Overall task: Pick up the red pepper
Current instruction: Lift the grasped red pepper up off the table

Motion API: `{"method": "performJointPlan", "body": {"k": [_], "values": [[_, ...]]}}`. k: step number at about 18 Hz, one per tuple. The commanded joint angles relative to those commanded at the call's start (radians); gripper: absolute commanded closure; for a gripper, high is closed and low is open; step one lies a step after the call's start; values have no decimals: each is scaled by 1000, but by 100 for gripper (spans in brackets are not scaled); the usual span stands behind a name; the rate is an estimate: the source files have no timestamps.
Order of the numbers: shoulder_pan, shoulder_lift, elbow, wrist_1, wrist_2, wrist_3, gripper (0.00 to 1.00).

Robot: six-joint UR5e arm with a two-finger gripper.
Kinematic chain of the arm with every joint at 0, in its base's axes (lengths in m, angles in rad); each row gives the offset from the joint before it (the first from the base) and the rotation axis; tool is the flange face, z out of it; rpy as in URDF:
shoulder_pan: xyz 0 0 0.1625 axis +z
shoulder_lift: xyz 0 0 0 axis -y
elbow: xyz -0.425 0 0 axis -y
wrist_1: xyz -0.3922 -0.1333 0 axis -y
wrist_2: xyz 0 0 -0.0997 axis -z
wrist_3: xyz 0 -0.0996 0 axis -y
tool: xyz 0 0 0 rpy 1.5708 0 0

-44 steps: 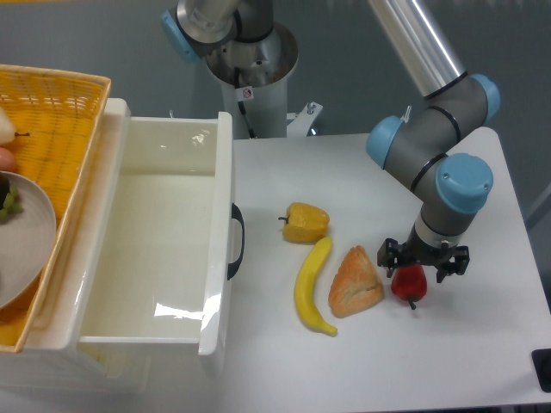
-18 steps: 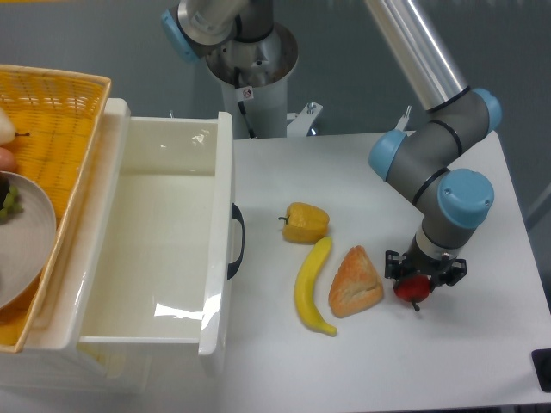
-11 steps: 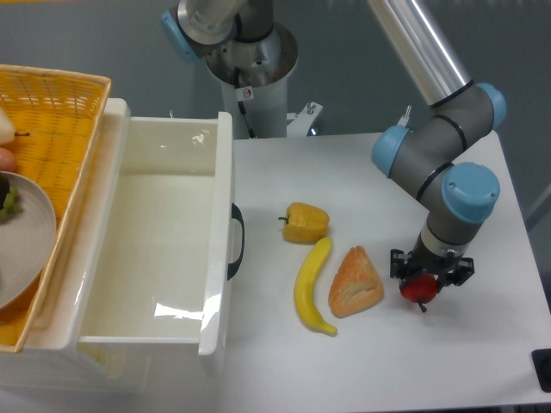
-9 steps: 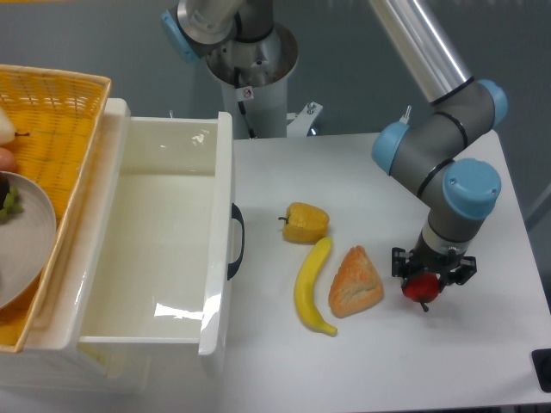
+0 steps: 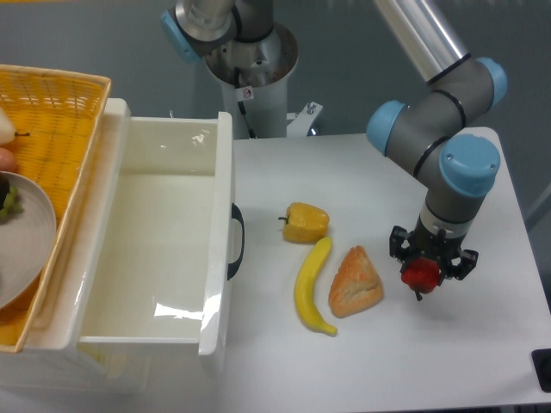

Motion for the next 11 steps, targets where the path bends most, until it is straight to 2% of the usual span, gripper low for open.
{"method": "performJointPlan", "body": {"k": [6, 11], "values": [[-26, 78, 26, -178, -38, -21, 59], [-54, 144, 26, -223, -103, -138, 59]]}}
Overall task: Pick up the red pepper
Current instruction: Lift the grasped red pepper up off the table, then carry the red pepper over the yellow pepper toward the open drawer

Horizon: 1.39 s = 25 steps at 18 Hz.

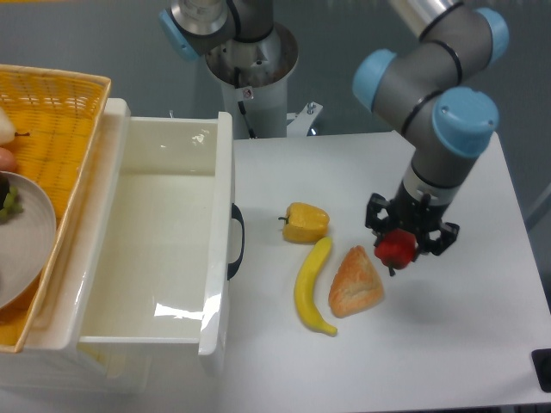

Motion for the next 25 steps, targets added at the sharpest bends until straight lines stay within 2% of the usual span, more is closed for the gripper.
{"method": "performJointPlan", "body": {"k": [2, 6, 9, 14, 17, 25], "values": [[-11, 17, 0, 3, -58, -98, 59], [-41, 58, 2, 5, -109, -172, 59], [-46, 86, 3, 12, -175, -281, 59], [-71, 114, 9, 14, -212, -381, 59], [-80, 138, 9, 14, -255, -407, 59], [-176, 177, 9, 41, -281, -407, 59]]}}
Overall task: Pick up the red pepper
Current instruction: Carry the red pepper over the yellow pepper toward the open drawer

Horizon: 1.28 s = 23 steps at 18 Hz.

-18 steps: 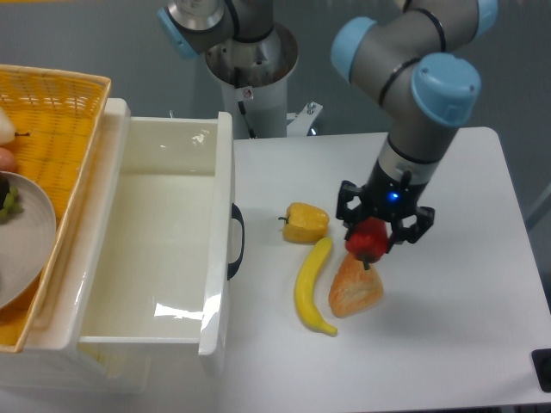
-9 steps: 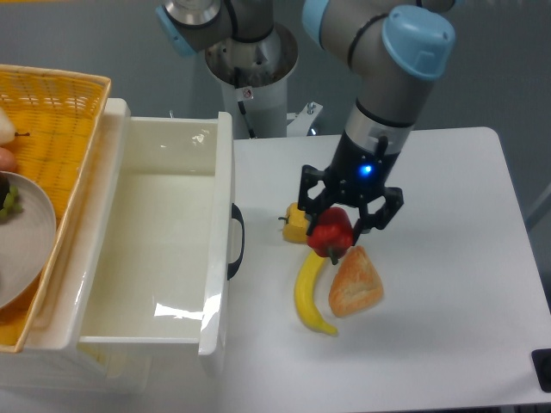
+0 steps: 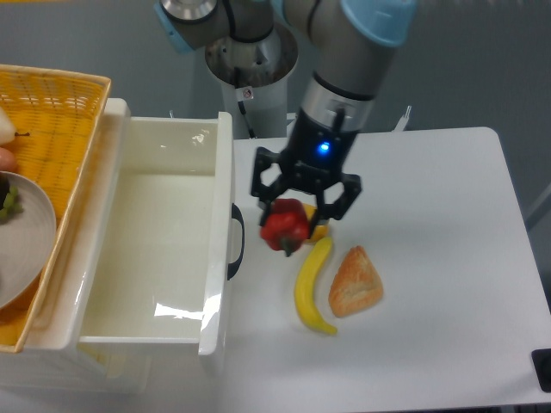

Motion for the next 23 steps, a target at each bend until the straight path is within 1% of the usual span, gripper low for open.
{"method": "performJointPlan", "body": {"k": [7, 14, 16, 18, 23], "values": [[-68, 0, -15, 3, 6, 15, 59], [-104, 2, -21, 0, 8, 44, 59], [-108, 0, -24, -3, 11, 44, 59], [-109, 2, -43, 3, 12, 60, 59], [-109, 2, -46, 2, 11, 71, 59]]}}
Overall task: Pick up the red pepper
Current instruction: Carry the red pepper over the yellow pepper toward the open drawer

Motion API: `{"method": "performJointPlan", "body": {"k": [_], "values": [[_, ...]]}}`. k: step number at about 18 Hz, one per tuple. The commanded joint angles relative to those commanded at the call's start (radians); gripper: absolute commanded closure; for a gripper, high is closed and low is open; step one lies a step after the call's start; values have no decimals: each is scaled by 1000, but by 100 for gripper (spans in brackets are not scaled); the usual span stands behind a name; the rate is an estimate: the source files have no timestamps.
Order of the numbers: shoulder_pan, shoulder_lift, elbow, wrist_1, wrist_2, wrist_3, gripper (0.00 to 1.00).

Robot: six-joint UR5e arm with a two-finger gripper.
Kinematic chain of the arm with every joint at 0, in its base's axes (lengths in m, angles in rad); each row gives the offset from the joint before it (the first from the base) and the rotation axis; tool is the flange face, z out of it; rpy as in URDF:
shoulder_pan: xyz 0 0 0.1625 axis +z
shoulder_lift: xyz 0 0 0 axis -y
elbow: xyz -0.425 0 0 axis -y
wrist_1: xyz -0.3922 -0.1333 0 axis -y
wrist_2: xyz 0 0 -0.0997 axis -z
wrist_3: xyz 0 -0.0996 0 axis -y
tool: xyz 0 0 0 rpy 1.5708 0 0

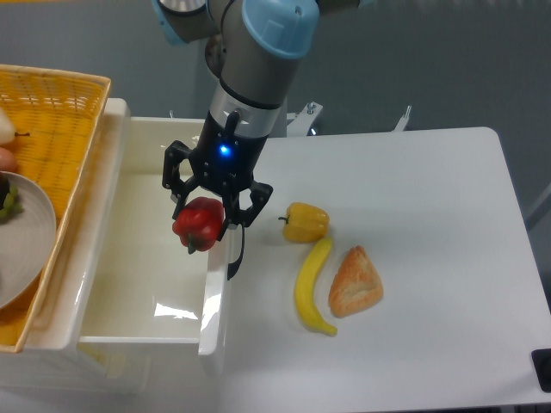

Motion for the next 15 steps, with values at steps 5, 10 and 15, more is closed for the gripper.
{"method": "performJointPlan", "body": {"k": [5, 10, 15], "values": [[18, -2, 5, 3, -2, 21, 59], [28, -2, -11, 3, -2, 31, 59], [32, -2, -14, 3, -3, 41, 59]]}}
